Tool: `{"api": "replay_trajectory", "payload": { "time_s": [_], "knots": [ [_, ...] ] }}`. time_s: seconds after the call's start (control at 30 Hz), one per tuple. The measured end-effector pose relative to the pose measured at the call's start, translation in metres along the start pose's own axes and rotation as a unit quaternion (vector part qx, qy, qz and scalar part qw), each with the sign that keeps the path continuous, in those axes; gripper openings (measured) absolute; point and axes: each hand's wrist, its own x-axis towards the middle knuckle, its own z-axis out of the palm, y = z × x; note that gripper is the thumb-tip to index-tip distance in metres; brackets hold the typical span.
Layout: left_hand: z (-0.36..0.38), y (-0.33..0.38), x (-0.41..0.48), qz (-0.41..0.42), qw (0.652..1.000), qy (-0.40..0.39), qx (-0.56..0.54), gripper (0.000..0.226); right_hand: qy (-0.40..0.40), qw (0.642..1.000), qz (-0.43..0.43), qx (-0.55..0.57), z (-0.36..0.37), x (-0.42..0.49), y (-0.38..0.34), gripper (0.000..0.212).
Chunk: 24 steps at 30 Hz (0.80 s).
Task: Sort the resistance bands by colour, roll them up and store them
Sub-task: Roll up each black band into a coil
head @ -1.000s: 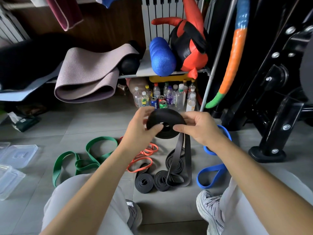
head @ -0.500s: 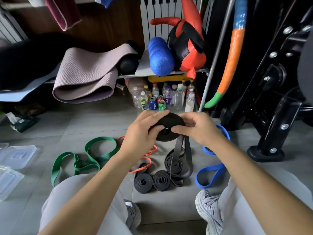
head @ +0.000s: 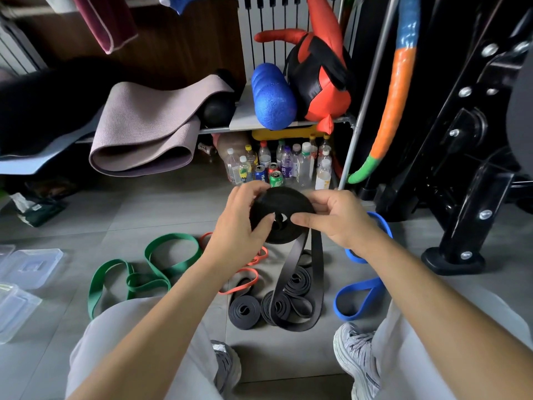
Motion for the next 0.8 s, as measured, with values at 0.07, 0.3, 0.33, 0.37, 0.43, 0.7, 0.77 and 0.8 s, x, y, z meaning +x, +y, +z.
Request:
{"api": "replay_trajectory", "payload": {
  "time_s": [0.07,0.3,0.33,0.37,0.43,0.7,0.77,0.8],
  "knots": [
    [-0.002,-0.005,-0.002,0.075,0.99,-0.041,0.108,0.056,-0.01,0.999,0.007,-0.042,0.002,0.0,0.003,0.034],
    [0.0,-0.001,-0.005,0.079,0.982,-0.06,0.158,0.049,-0.019,0.997,0.004,-0.075,0.004,-0.002,0.0,0.033],
    [0.0,0.0,-0.004,0.063,0.988,-0.052,0.131,0.048,-0.017,0.997,0.001,-0.069,0.003,-0.002,-0.002,0.033],
    [0.001,0.001,-0.004,0.048,0.993,-0.044,0.101,0.048,-0.012,0.998,-0.003,-0.066,0.002,-0.002,-0.004,0.032],
    [0.002,0.004,-0.003,0.021,0.998,-0.021,0.05,0.049,0.0,0.999,-0.007,-0.054,0.0,-0.001,-0.007,0.029],
    [0.0,0.012,0.003,-0.035,0.99,0.061,-0.12,0.05,0.025,1.0,0.001,-0.011,-0.003,0.002,-0.006,0.032],
    [0.002,0.013,0.002,-0.043,0.991,0.044,-0.12,0.049,0.022,1.0,-0.002,-0.018,-0.005,0.001,-0.005,0.032],
    [0.002,0.012,0.001,-0.045,0.993,0.031,-0.102,0.049,0.015,1.0,-0.001,-0.023,-0.005,0.001,-0.005,0.031]
  ]
}}
